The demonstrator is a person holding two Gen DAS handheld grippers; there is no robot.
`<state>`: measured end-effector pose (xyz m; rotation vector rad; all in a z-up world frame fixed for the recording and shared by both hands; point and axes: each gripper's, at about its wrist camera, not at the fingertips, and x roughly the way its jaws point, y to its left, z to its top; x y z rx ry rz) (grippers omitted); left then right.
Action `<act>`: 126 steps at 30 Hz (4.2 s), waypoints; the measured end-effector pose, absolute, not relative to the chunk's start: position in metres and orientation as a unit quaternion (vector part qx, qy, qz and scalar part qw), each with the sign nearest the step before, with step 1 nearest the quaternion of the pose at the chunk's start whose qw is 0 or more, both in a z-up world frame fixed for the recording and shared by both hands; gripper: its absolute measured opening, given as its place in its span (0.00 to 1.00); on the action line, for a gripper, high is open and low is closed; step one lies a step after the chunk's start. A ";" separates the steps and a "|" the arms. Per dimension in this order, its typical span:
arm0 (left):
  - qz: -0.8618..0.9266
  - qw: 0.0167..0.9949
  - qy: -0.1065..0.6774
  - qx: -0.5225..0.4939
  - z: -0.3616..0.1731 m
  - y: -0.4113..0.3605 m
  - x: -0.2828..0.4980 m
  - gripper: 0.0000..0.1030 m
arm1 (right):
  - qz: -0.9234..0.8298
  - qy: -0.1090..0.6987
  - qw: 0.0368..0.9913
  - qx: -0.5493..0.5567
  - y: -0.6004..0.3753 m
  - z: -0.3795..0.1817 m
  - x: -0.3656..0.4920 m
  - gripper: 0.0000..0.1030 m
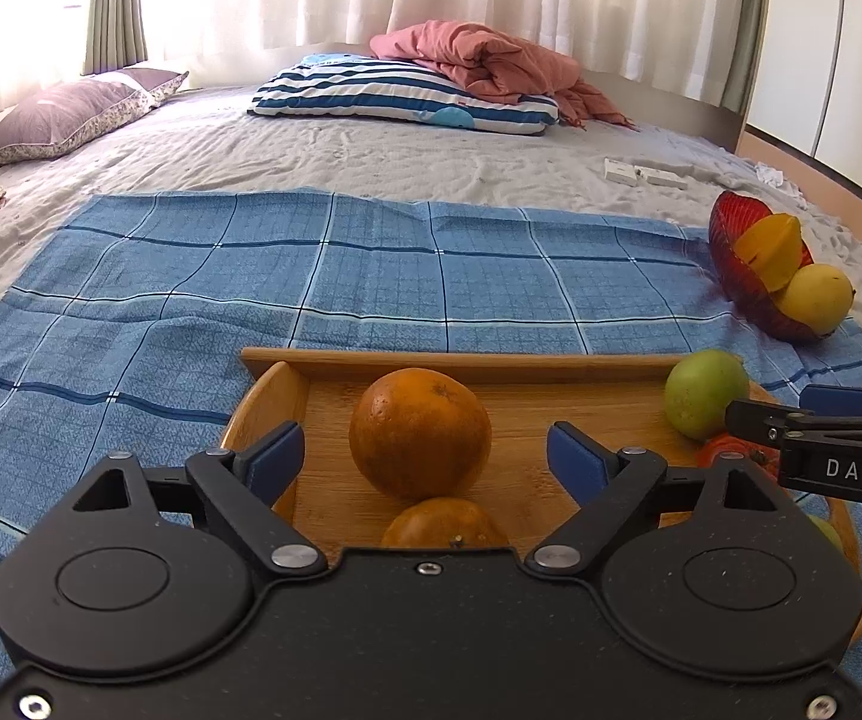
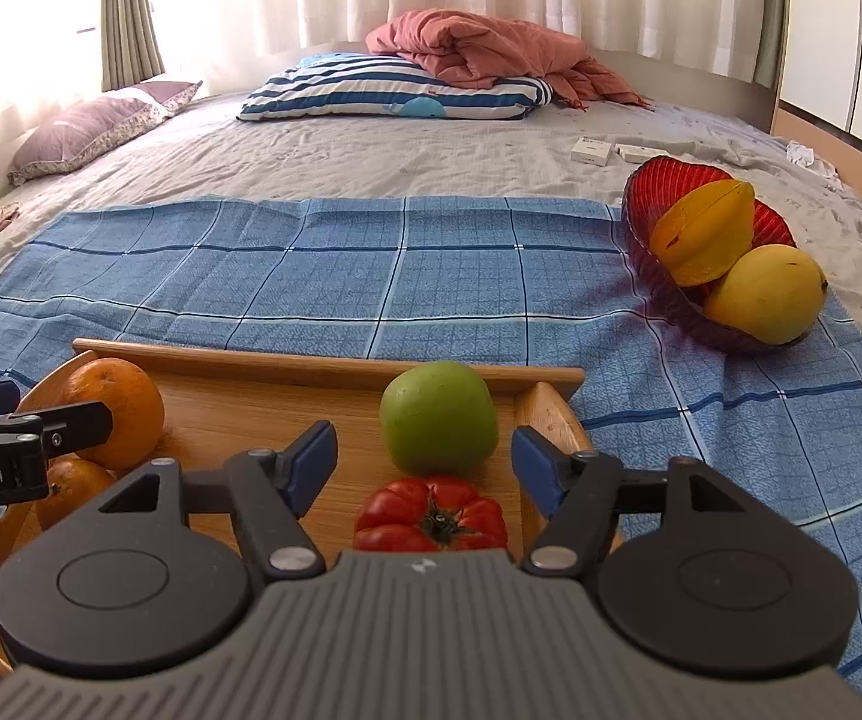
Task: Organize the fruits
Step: 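Lower both fruits onto the tray and open both tools, then withdraw both tools from the tray toward the red dates, then grasp a red date with the left tool while the right tool grasps another date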
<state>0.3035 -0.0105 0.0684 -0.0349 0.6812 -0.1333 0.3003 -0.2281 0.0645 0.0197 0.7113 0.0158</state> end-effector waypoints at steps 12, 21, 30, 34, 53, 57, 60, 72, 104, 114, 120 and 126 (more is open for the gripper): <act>-0.104 0.951 0.292 -0.007 0.080 -0.008 0.228 0.91 | 0.018 0.305 0.952 -0.001 -0.226 0.074 0.239 0.87; -0.122 0.956 0.267 -0.001 0.077 -0.006 0.173 0.99 | 0.013 0.261 0.965 -0.001 -0.226 0.073 0.186 0.95; -0.123 0.964 0.235 0.008 0.069 -0.005 0.119 1.00 | 0.013 0.218 0.976 -0.018 -0.217 0.064 0.134 1.00; -0.120 0.965 0.233 0.001 0.062 -0.002 0.101 1.00 | 0.012 0.205 0.978 -0.024 -0.212 0.057 0.115 1.00; -0.062 0.966 0.249 0.011 0.024 0.025 0.075 1.00 | 0.034 0.210 0.977 -0.013 -0.188 0.006 0.064 1.00; -0.057 0.969 0.238 0.015 0.018 0.028 0.068 1.00 | 0.037 0.213 0.976 -0.024 -0.180 -0.003 0.063 1.00; -0.054 0.973 0.225 0.018 0.014 0.030 0.063 1.00 | 0.039 0.208 0.977 -0.035 -0.177 -0.005 0.061 1.00; -0.042 0.970 0.240 0.019 -0.001 0.035 0.064 1.00 | 0.047 0.214 0.976 -0.021 -0.178 -0.017 0.061 1.00; -0.034 0.966 0.253 0.046 -0.011 0.025 0.062 0.44 | 0.053 0.211 0.976 -0.011 -0.178 -0.024 0.056 0.66; -0.047 0.964 0.258 0.044 -0.006 0.015 0.057 0.28 | 0.059 0.219 0.974 -0.007 -0.173 -0.020 0.053 0.46; -0.051 0.964 0.258 0.046 -0.003 0.008 0.056 0.28 | 0.054 0.225 0.973 0.006 -0.174 -0.018 0.054 0.34; -0.050 0.963 0.261 0.032 0.001 0.006 0.059 0.28 | 0.052 0.233 0.971 0.015 -0.170 -0.016 0.057 0.30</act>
